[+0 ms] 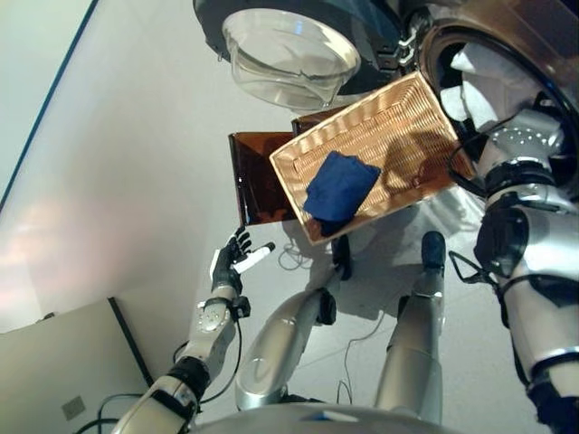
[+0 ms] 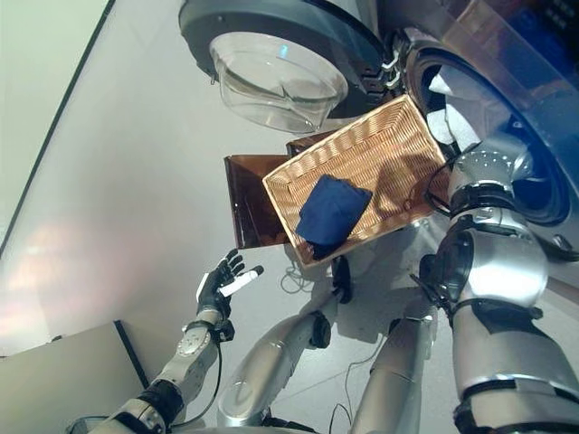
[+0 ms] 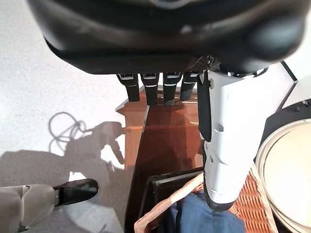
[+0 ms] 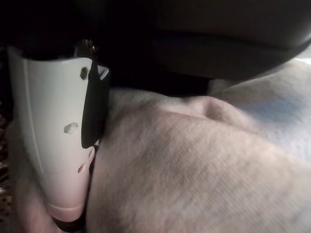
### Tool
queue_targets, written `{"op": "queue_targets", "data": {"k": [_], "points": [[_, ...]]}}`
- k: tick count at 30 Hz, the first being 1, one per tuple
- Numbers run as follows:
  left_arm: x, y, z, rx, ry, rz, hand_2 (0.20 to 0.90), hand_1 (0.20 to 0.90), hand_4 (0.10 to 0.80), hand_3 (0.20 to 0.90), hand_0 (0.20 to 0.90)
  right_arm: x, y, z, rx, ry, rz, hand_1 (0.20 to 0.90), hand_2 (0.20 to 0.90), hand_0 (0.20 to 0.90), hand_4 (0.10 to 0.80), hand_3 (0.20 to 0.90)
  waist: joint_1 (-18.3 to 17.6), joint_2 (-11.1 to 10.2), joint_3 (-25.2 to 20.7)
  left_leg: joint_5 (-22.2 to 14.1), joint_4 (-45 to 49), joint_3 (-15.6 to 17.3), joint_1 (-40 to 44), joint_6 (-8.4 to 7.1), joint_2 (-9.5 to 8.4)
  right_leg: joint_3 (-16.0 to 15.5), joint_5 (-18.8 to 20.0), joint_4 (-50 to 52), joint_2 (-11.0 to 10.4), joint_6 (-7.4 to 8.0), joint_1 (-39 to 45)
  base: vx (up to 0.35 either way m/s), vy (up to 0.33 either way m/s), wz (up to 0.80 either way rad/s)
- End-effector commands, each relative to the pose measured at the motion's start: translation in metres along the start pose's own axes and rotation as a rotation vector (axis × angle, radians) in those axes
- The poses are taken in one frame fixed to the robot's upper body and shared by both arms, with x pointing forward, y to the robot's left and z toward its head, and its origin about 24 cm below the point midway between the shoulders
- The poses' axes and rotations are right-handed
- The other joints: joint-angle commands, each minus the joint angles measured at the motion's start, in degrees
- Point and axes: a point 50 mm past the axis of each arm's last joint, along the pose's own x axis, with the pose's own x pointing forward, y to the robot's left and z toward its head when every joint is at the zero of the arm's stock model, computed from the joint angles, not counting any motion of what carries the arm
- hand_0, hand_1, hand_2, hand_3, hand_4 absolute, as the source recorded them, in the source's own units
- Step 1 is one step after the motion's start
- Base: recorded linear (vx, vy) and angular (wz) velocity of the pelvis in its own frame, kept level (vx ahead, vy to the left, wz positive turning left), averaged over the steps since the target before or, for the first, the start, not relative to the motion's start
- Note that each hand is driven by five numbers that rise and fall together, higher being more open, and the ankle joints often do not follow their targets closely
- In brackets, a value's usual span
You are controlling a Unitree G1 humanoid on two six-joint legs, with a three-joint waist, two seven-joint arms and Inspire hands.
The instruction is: Pick up the clothes and place them into the washing machine
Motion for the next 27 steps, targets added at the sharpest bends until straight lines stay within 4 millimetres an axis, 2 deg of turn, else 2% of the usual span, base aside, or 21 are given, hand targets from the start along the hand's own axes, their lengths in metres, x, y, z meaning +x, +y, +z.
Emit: {"op": "queue_targets", "data": {"k": [1,3,4,5,6,22,27], "points": [[-0.009,0.008,-0.006,-0.028,-0.017,0.035,0.9,0.9,0.8,0.9,0.9,-0.024,0.104,0.085,0.164,-0.255,0.354,0.2,0.2,0.2,0.3,0.2,-2.33,5.7,-3.56,0.23,2.31,-1.47,-3.67,-7.59,3.91,1.47,-10.24,9.81,2.09,-5.84,1.14,-0.012,-0.004,-0.04],[-0.01,0.009,-0.006,-0.028,-0.016,0.04,0.9,0.9,0.8,0.9,0.9,-0.023,0.102,0.085,0.159,-0.258,0.338,0.2,0.2,0.2,0.3,0.2,-2.47,5.59,-3.34,0.18,2.37,-1.27,-3.73,-7.57,3.93,1.45,-10.14,9.8,2.04,-5.85,1.02,0.0,0.0,0.0],[-0.01,0.009,-0.007,-0.026,-0.011,0.043,0.9,0.9,0.8,0.9,0.9,-0.023,0.102,0.084,0.154,-0.257,0.322,0.337,0.337,0.337,0.398,0.337,-2.53,5.59,-3.34,0.18,2.39,-1.2,-3.74,-7.54,3.92,1.46,-10.06,9.82,2.09,-5.85,0.95,0.0,0.0,0.0],[-0.009,0.009,-0.007,-0.025,-0.01,0.045,0.9,0.9,0.8,0.9,0.9,-0.023,0.101,0.083,0.15,-0.256,0.315,0.505,0.505,0.505,0.518,0.505,-2.55,5.58,-3.36,0.18,2.37,-1.15,-3.76,-7.55,3.96,1.47,-10.05,9.81,2.11,-5.86,0.92,0.0,0.0,0.0],[-0.009,0.009,-0.007,-0.025,-0.01,0.047,0.9,0.9,0.8,0.9,0.9,-0.022,0.1,0.082,0.146,-0.255,0.298,0.9,0.9,0.9,0.8,0.9,-2.47,5.63,-3.48,0.18,2.35,-1.12,-3.79,-7.54,3.93,1.52,-10.01,9.77,2.14,-5.86,0.92,0.0,0.0,0.0],[-0.007,0.019,-0.004,-0.028,-0.011,0.102,0.9,0.9,0.8,0.9,0.9,-0.03,0.099,0.058,0.072,-0.209,0.294,0.9,0.9,0.9,0.8,0.9,-2.96,4.63,-3.17,0.19,2.43,-0.71,-3.83,-7.5,4.21,1.37,-9.52,9.61,2.57,-6.07,1.02,0.0,0.0,0.0],[-0.006,0.021,-0.002,-0.031,-0.021,0.108,0.9,0.9,0.8,0.9,0.9,-0.033,0.098,0.049,-0.001,-0.212,0.308,0.9,0.9,0.9,0.8,0.9,-2.95,4.24,-3.11,0.22,2.53,-0.64,-3.93,-7.46,4.24,1.51,-9.33,9.37,2.69,-6.1,1.12,0.0,0.0,0.0]]}}
